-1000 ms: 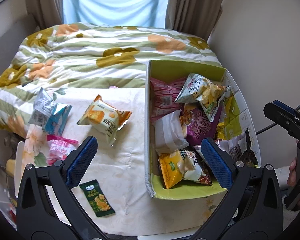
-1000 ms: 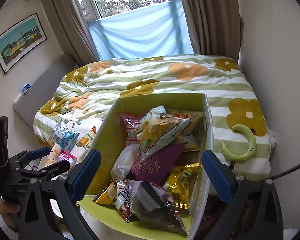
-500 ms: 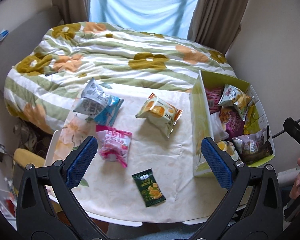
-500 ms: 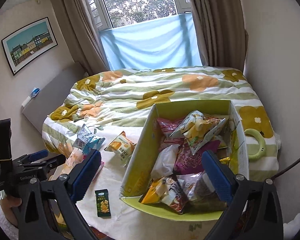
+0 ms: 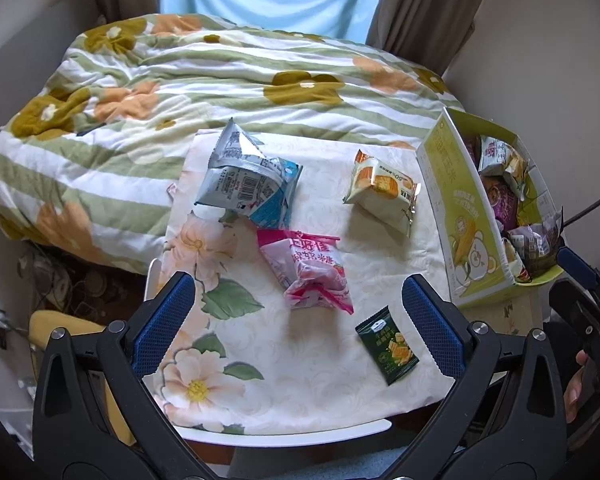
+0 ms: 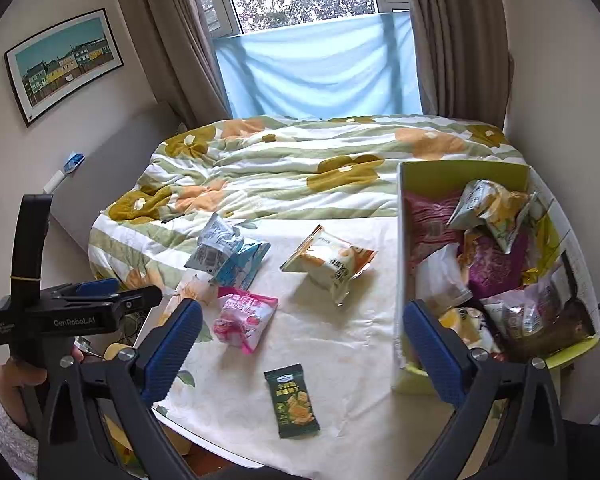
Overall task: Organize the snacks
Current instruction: 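Move both tools back toward the remaining bags on the table, then grasp the pink candy bag with the left tool while the right tool grasps the dark green cracker pack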
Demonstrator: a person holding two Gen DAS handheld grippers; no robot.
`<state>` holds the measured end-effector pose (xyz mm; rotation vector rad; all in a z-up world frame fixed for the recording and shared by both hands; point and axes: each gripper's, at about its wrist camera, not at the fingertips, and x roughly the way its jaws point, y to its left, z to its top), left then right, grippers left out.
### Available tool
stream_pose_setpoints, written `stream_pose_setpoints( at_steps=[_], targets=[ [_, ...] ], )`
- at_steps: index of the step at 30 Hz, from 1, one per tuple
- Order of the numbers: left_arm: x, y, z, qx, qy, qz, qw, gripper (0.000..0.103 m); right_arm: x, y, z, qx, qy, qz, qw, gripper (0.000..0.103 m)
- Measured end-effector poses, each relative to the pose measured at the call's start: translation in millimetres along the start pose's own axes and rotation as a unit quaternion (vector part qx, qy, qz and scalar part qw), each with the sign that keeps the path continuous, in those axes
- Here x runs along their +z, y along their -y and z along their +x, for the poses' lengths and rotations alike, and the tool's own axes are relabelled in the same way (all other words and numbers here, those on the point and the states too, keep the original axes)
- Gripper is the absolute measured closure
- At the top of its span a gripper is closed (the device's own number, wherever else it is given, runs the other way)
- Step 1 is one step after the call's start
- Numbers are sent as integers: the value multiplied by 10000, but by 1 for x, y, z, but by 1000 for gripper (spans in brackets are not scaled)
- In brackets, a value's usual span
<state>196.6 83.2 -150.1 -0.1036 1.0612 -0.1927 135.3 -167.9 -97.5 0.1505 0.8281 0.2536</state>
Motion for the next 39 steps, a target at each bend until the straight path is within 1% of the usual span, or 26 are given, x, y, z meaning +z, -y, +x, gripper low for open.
stream_pose_setpoints(
  at_steps=[3, 9, 11, 13, 15, 18, 21, 24, 26, 27, 28, 29, 30, 31, 33, 39],
  targets=[
    [2, -8, 26, -104, -272, 147, 9995, 1, -17, -15, 24, 99, -173, 69, 9998, 3],
    [5, -6, 85, -299, -689, 155, 9971, 1, -56, -25, 71, -97, -683, -85, 9976, 3],
    [5, 0, 107, -185, -830, 172, 9962, 1, -70, -25, 86, -214, -881, -260, 9955, 3],
    [4, 6, 127, 128, -887, 225, 9957, 1, -83, -23, 99, -268, -1047, -414, 9933, 3],
    [2, 9, 146, 104, -1030, 130, 9945, 1, -94, -21, 112, -335, -1264, -552, 9899, 4],
    [-2, 15, 163, 143, -1155, 19, 9932, 1, -106, -18, 128, -471, -1526, -821, 9837, 8],
    [-5, 20, 177, 261, -1251, 35, 9918, 1, -114, -13, 137, -498, -1672, -941, 9802, 14],
    [-7, 21, 187, 411, -1274, 9, 9910, 1, -119, -9, 143, -437, -1753, -965, 9788, 14],
    [-9, 22, 193, 420, -1314, -8, 9904, 6, -122, -7, 146, -409, -1807, -1004, 9775, 16],
    [-10, 22, 194, 371, -1345, -32, 9902, 16, -123, -6, 148, -392, -1830, -1043, 9768, 20],
    [-11, 21, 196, 320, -1384, -56, 9898, 21, -123, -6, 150, -369, -1854, -1082, 9760, 22],
    [-12, 23, 195, 382, -1343, 7, 9902, 26, -124, -6, 151, -347, -1877, -1126, 9751, 26],
    [-13, 25, 195, 421, -1322, 89, 9903, 33, -125, -6, 153, -331, -1900, -1170, 9742, 29],
    [-13, 25, 194, 400, -1318, 133, 9904, 38, -125, -6, 155, -311, -1929, -1207, 9733, 30],
    [-14, 23, 191, 349, -1300, 161, 9908, 41, -125, -7, 158, -266, -1984, -1263, 9716, 36],
    [-27, 18, 181, 325, -1374, 304, 9895, 44, -128, -16, 160, -228, -2037, -1444, 9681, 41]
  ],
)
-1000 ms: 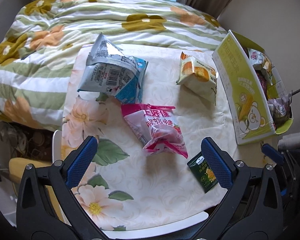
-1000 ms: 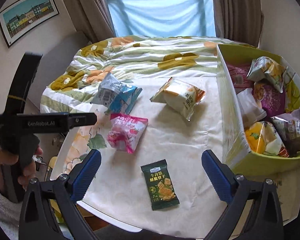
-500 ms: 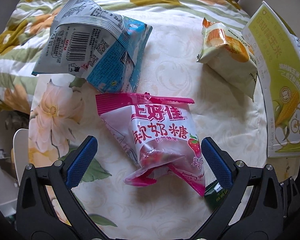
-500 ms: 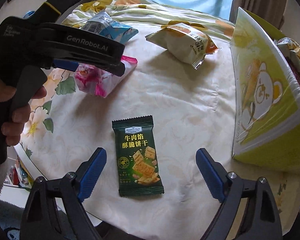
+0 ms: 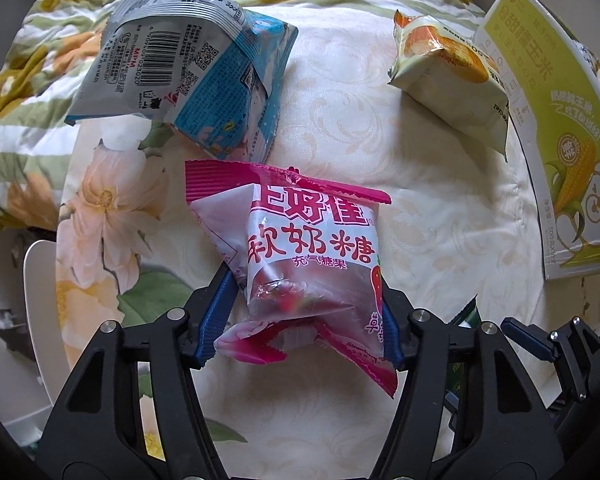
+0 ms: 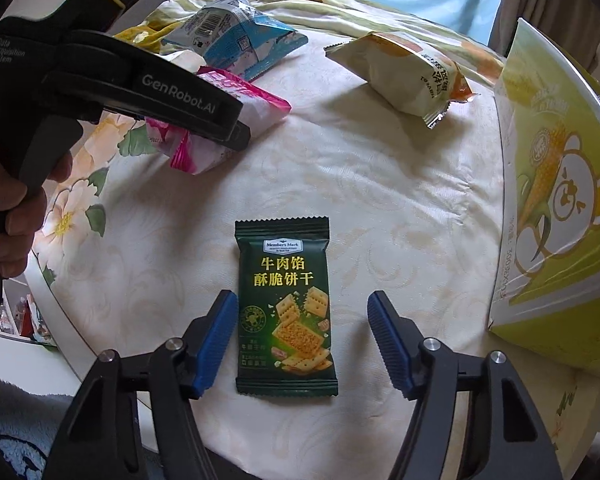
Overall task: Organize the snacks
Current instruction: 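Grasp the pink candy bag with the left tool while the right tool grasps the dark green cracker pack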
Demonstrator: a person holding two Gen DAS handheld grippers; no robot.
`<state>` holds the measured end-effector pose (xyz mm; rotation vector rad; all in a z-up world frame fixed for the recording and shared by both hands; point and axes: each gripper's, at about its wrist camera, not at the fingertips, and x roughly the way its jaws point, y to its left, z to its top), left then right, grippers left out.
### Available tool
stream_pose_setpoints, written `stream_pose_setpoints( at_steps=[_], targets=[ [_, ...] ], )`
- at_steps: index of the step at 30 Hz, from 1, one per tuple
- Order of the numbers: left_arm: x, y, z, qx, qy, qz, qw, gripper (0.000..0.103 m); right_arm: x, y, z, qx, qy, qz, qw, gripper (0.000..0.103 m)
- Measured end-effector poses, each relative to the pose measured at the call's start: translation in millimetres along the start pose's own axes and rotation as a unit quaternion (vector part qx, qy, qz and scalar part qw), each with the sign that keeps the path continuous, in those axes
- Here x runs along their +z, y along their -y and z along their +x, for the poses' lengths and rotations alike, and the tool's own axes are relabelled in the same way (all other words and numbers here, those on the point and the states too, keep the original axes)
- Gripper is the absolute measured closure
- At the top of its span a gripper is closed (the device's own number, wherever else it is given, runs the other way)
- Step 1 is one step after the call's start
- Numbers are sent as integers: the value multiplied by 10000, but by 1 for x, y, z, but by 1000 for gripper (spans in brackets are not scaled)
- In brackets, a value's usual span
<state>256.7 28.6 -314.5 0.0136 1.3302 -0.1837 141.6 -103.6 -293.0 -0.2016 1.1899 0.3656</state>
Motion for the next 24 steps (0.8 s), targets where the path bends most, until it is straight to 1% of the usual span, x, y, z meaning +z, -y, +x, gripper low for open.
stream_pose_setpoints(
  at_steps=[4, 10, 12, 14, 17, 18, 21, 24],
  targets=[
    [-13, -4, -4, 26, -40, 51, 10000, 44, 0, -7, 5, 3, -88, -94, 9999, 45],
    [-24, -10, -5, 43, -60, 51, 10000, 44, -2, -13, 5, -50, -39, -122, 9999, 49],
    [-25, -12, -6, 45, -69, 54, 10000, 44, -1, -15, 4, -59, -9, -151, 9999, 58],
    [-27, -15, -7, 39, -65, 46, 10000, 44, -1, -18, 3, -100, 12, -196, 9998, 62],
    [-32, -22, -10, 3, -38, 63, 10000, 45, 1, -21, 3, -131, 42, -123, 9998, 63],
    [-28, -20, -10, -7, -21, 66, 10000, 47, 2, -21, 2, -125, 51, -68, 9999, 63],
    [-35, -29, -18, -29, 7, 117, 9999, 51, 6, -19, 0, -60, 103, 95, 9999, 64],
    [-38, -36, -28, -70, 16, 150, 9999, 54, 14, -19, -12, 1, 265, 238, 9994, 64]
  ],
)
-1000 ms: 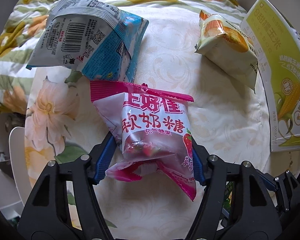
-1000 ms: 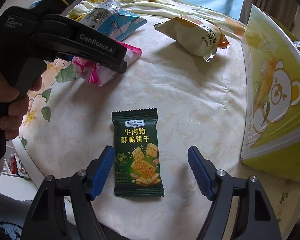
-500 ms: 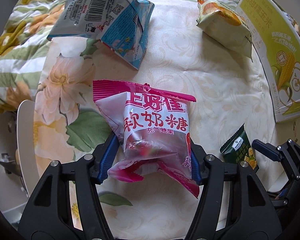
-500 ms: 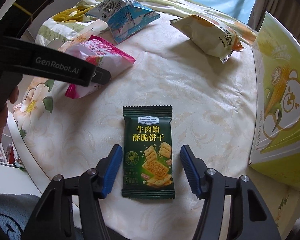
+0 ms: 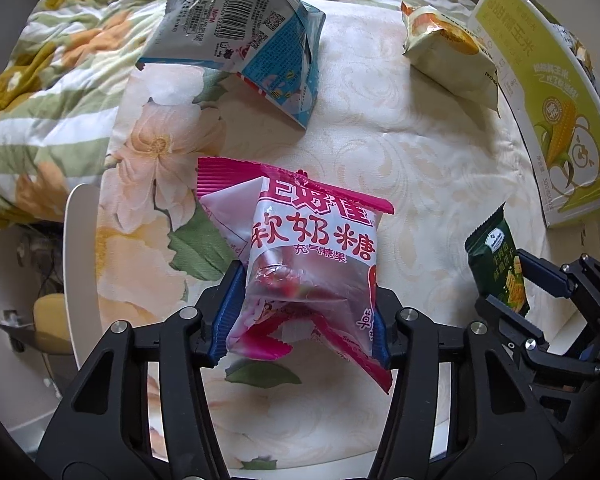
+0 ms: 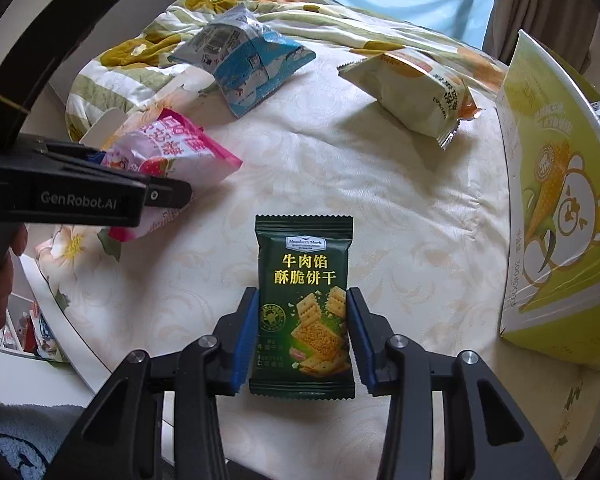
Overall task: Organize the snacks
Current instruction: 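Grasp the pink candy bag with the left tool while the right tool grasps the dark green cracker pack, then carry both packs into the yellow-green box and open both tools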
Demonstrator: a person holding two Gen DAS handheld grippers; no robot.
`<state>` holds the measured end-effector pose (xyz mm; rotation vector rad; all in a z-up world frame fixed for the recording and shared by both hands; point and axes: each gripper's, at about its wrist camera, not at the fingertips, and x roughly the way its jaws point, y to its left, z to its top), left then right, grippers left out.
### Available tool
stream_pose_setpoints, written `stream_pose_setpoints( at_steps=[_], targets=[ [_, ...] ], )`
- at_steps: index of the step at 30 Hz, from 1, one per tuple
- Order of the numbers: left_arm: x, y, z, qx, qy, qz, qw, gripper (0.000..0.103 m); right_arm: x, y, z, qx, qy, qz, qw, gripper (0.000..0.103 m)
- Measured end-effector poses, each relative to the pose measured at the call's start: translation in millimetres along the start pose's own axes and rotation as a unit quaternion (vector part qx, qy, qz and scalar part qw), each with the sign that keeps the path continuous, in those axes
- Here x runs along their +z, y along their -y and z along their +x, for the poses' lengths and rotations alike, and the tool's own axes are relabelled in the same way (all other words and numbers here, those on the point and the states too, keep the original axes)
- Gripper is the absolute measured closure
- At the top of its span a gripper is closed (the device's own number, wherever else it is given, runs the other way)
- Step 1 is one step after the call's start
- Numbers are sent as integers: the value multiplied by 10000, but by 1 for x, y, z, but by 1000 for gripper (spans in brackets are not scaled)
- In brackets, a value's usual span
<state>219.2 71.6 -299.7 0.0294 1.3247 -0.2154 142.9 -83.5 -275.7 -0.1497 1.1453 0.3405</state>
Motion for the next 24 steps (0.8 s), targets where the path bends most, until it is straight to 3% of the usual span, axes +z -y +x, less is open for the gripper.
stream_pose_setpoints(
  at_steps=[6, 12, 18, 24],
  targets=[
    [-1, -13, -32, -220, 238, 39, 9995, 55, 22, -4, -31, 12, 425, 329, 9986, 64],
    [11, -11, -81, -680, 684, 142, 9952, 56, 40, -8, -68, -76, 840, 592, 9947, 64],
    [31, 31, -139, -1017, 1267, 553, 9852, 56, 55, 10, -125, -302, 1389, 967, 9851, 64],
    [55, 98, -175, -1260, 1665, 944, 9734, 56, 52, 53, -167, -661, 1746, 1294, 9739, 64]
  ],
)
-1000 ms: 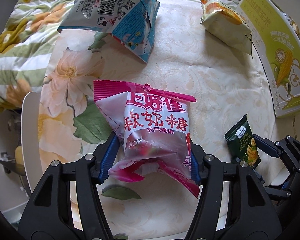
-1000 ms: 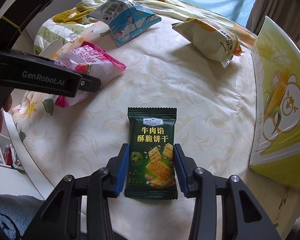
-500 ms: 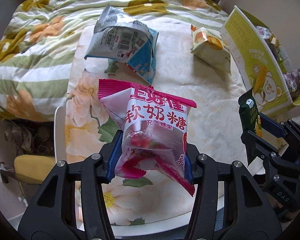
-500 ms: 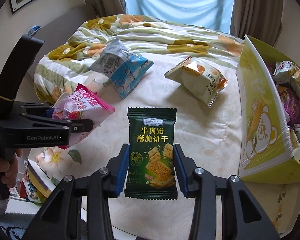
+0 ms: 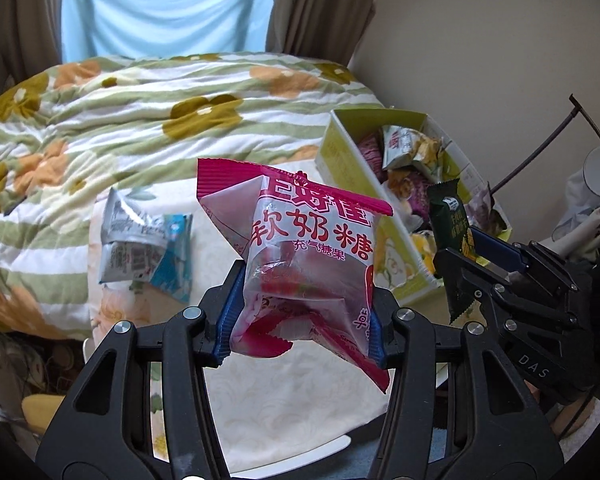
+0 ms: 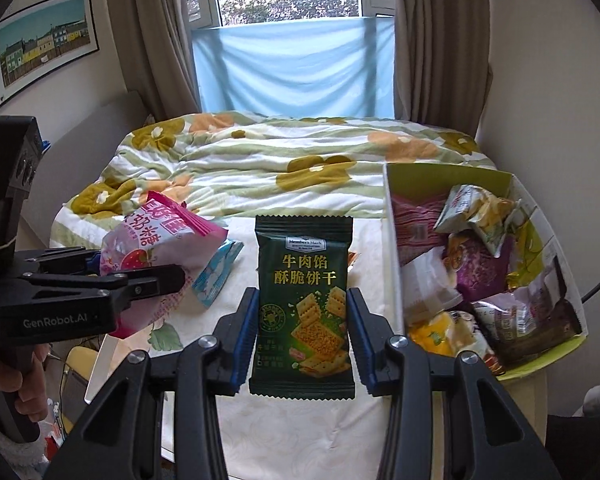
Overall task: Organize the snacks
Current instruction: 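Carry both packs into the yellow-green box and open both tools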
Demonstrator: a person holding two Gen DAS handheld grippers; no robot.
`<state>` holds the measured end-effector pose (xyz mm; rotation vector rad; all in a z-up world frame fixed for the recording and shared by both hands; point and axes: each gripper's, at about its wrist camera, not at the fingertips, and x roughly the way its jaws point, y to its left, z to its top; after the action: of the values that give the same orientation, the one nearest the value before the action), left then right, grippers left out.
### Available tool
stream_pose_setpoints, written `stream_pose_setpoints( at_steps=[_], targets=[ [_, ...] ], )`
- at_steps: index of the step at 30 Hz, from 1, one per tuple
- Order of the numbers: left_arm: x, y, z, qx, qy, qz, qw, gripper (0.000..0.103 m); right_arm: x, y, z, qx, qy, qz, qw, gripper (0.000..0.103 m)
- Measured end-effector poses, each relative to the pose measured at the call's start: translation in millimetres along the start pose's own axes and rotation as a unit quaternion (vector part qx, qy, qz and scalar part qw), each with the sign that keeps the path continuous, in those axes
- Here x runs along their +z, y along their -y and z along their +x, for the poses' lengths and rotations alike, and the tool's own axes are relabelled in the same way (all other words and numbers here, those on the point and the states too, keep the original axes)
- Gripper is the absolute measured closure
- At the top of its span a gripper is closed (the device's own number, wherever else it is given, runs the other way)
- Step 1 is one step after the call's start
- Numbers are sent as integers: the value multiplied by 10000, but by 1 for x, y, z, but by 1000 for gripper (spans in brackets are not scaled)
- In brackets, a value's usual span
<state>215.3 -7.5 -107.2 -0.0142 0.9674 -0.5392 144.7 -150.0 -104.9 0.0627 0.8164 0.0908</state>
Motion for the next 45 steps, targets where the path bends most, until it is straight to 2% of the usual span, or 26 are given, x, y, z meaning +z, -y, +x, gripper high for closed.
stream_pose_setpoints(
  at_steps=[6, 11, 16, 17, 18, 19, 21, 25, 29, 34, 37, 43, 45],
  targets=[
    [39, 67, 29, -234, 101, 74, 9996, 56, 16, 69, -23, -188, 196, 277, 9992, 64],
    [65, 123, 77, -160, -53, 127, 9998, 56, 27, 122, -36, -204, 258, 373, 9988, 64],
    [70, 158, 130, 65, -334, -89, 9994, 54, 37, 171, -38, -86, 300, 374, 9988, 64],
    [69, 161, 139, 133, -358, -146, 9992, 51, 38, 178, -36, -60, 291, 337, 9990, 64],
    [67, 163, 146, 192, -363, -171, 9990, 40, 40, 185, -35, -24, 276, 293, 9992, 64],
    [65, 166, 151, 294, -342, -210, 9988, 23, 41, 191, -33, 16, 258, 254, 9993, 64],
    [60, 165, 154, 462, -259, -346, 9980, 4, 43, 201, -30, 142, 208, 191, 9995, 64],
    [53, 158, 149, 532, -156, -763, 9955, 3, 47, 211, -20, 425, 95, -24, 9990, 64],
    [43, 150, 135, 815, -92, -1040, 9912, 3, 49, 216, -6, 749, -89, -226, 9969, 64],
    [35, 151, 117, 1196, -77, -940, 9883, 3, 61, 216, 20, 1184, -361, -263, 9920, 64],
    [32, 143, 113, 1190, -126, -1090, 9868, 3, 71, 210, 38, 1442, -565, -253, 9876, 64],
    [31, 135, 114, 1328, -228, -1171, 9839, 3, 75, 199, 68, 1637, -965, -102, 9817, 64],
    [31, 135, 114, 1366, -261, -1137, 9837, 3, 75, 197, 73, 1618, -1068, -14, 9810, 60]
  ],
)
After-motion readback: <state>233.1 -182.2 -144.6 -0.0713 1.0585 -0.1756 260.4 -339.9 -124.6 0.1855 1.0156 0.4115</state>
